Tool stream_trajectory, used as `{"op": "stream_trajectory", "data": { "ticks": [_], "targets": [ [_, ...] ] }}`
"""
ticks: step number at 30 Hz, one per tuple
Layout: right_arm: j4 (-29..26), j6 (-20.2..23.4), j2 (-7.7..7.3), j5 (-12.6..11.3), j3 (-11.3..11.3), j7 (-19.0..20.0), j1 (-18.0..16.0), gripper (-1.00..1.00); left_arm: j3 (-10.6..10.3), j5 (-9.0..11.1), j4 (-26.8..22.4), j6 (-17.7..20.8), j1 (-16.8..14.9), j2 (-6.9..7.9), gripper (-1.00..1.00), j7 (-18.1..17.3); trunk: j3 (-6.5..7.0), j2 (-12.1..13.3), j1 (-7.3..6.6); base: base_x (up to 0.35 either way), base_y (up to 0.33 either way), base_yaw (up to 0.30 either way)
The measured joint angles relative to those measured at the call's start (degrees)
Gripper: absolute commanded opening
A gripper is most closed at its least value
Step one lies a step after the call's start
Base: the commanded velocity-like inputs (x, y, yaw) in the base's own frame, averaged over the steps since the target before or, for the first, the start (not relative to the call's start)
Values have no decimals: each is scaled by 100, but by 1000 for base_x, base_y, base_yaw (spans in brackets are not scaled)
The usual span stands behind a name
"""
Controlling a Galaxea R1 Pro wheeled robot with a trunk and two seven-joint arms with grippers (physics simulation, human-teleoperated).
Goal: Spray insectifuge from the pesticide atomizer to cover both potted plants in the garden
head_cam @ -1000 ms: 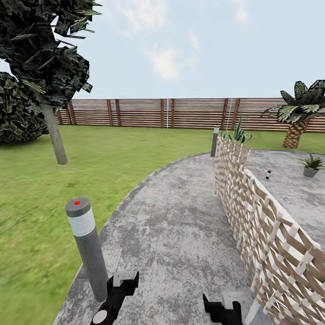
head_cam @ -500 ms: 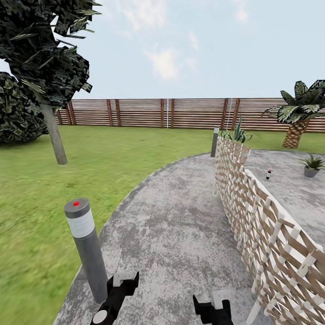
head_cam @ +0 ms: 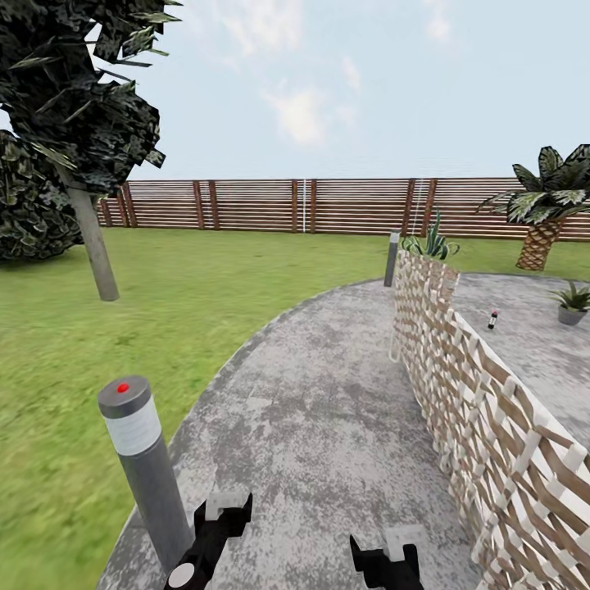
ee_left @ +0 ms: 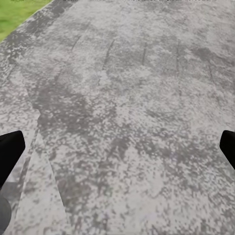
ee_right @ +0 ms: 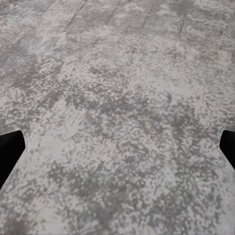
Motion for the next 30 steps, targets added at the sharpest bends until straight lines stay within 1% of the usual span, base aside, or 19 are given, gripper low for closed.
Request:
{"op": "stream_trajectory", "data": {
  "ticks": [4, 7, 13, 18, 24, 30],
  "targets": [
    [0, -2, 0, 3, 1, 0, 0, 100, 0, 0, 0, 0, 0, 0, 100, -4, 0, 0, 1, 244, 0, 0],
    [0, 0, 6, 3, 3, 0, 1, 100, 0, 0, 0, 0, 0, 0, 100, -5, 0, 0, 2, 36, 0, 0],
    [4, -1, 2, -2, 3, 0, 1, 100, 0, 0, 0, 0, 0, 0, 100, -6, 0, 0, 0, 248, 0, 0],
    [5, 0, 0, -2, 3, 0, 1, 100, 0, 0, 0, 0, 0, 0, 100, -5, 0, 0, 2, 69, -1, 0],
    [8, -1, 2, -2, 4, 11, 1, 100, 0, 0, 0, 0, 0, 0, 100, -5, 0, 0, 1, 187, -44, 0],
    [2, -39, 8, -16, 14, 9, 1, 100, 0, 0, 0, 0, 0, 0, 100, -5, 0, 0, 3, 24, -5, 0]
  ]
}}
